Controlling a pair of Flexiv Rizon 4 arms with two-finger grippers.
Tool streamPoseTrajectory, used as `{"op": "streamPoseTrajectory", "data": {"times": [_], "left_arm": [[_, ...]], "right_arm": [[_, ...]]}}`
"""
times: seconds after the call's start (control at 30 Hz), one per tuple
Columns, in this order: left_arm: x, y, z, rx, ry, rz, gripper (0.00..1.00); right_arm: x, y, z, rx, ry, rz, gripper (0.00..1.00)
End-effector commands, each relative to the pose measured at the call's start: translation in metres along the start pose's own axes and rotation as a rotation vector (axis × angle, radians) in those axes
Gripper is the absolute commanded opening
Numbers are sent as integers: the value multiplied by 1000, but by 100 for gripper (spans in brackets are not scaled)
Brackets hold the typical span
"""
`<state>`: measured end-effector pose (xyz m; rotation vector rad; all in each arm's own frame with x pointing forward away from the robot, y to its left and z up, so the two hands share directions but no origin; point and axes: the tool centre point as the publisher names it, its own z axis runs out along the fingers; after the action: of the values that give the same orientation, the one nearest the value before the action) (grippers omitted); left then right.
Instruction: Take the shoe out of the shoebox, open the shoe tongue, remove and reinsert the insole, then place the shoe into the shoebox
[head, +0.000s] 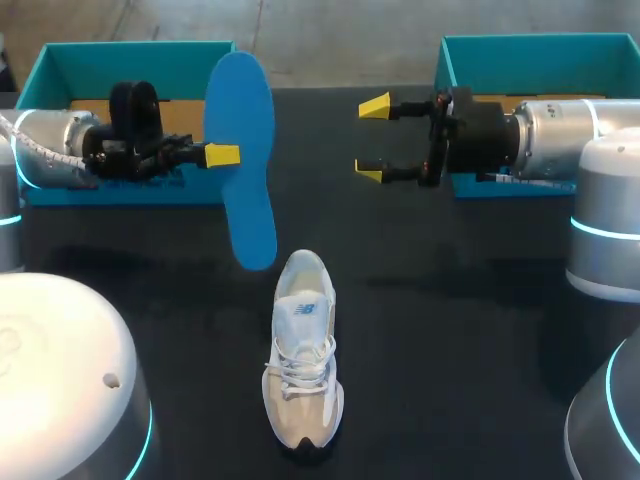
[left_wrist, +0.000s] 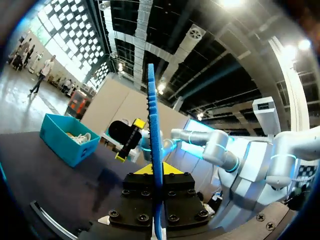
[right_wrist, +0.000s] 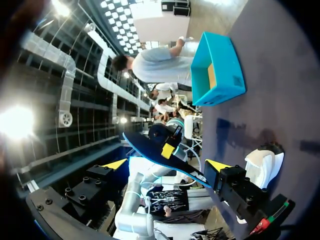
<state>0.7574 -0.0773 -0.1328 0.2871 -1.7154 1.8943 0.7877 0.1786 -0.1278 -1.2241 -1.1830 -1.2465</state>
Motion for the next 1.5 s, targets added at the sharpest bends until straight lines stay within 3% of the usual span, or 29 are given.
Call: {"op": "streamPoseTrajectory", "data": {"times": [0.03,0.33,0.5,0.9,1.5], "left_arm": [[-6,2,-1,1,24,2,0],[-6,2,-1,1,24,2,0],[-9,-1,-1,38,52,-203,0],[-13,-3,-3,45,35,-644,0],[-23,9,2,58,-41,-905,0]], "right_arm": [[0,-1,1,-3,-1,0,100],[0,-1,1,-3,-1,0,100],[0,-1,1,-3,-1,0,100],[0,-1,1,-3,-1,0,100],[0,-1,1,-3,-1,0,100]]}}
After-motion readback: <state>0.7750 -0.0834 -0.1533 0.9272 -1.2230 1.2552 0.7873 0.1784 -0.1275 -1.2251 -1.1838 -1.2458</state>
